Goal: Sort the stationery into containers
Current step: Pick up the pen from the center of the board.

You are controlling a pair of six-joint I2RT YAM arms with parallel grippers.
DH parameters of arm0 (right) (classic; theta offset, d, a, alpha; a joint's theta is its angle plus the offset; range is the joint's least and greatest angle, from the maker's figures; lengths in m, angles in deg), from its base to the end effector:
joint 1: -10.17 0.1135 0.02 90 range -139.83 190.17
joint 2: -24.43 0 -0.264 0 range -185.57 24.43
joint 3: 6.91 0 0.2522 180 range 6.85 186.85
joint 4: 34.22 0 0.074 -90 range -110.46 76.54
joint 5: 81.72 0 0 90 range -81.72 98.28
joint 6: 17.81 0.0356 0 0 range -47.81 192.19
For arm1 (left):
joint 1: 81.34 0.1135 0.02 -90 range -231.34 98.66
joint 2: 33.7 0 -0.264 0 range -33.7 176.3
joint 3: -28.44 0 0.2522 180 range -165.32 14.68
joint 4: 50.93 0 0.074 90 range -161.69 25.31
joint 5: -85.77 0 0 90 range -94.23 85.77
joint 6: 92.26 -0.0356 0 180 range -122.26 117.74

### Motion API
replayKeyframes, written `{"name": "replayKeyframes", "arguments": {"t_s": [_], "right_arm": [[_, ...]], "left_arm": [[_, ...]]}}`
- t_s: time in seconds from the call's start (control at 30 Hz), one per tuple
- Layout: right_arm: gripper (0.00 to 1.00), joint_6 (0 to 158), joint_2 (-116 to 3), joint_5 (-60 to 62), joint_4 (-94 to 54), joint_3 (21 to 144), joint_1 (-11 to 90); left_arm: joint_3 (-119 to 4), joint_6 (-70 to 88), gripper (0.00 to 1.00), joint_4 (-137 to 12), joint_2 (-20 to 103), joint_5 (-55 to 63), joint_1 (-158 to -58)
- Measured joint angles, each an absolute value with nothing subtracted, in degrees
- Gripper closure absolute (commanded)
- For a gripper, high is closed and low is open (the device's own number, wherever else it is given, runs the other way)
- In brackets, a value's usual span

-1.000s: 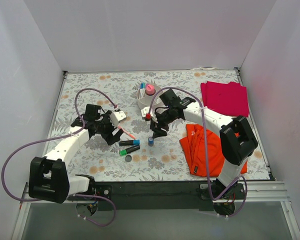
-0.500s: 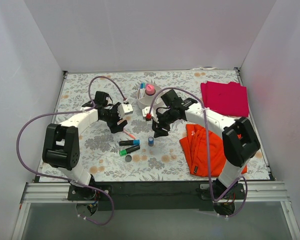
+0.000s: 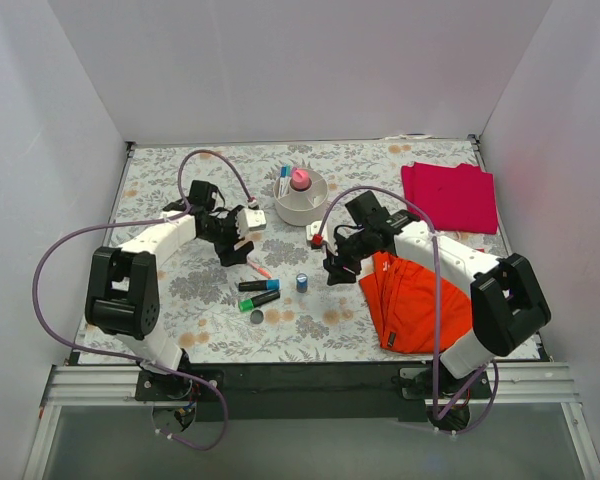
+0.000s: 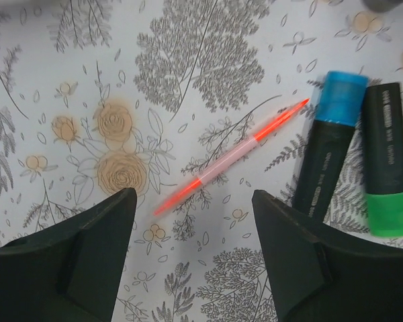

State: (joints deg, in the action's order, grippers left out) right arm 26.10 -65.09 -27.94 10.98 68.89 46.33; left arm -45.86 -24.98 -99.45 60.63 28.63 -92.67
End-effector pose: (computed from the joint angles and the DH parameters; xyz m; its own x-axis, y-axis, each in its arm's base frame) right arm 0.2426 0.2033 0.2297 0.0408 -0.6901 -0.7226 -0.9991 -0.0372 -0.0209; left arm 0.3049 -0.0808 0.1937 -0.7029 0.4717 -0.5324 0.6841 0.6531 -0.3246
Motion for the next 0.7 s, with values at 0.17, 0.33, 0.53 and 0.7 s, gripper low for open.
{"name": "replayKeyframes", "arguments": {"t_s": [0.17, 0.33, 0.53, 0.7], "right_arm": [[0.44, 26.41, -63.14, -27.42, 10.28, 68.61, 46.33], [0.45, 26.56, -63.32, -26.35, 9.45, 68.61, 46.33], [0.45, 26.56, -63.36, -25.69, 9.39, 68.61, 46.11], [0.45, 26.58, -63.36, -25.21, 9.32, 68.59, 45.74]], "left_arm": [[-50.29, -26.0, 0.34, -105.53, 59.05, 34.6, -93.48], [-50.42, -25.7, 0.34, -109.22, 58.97, 37.15, -99.01], [-47.17, -23.01, 0.35, -109.64, 58.95, 37.37, -106.51], [-45.94, -20.34, 0.37, -107.34, 58.95, 36.56, -108.3]]}}
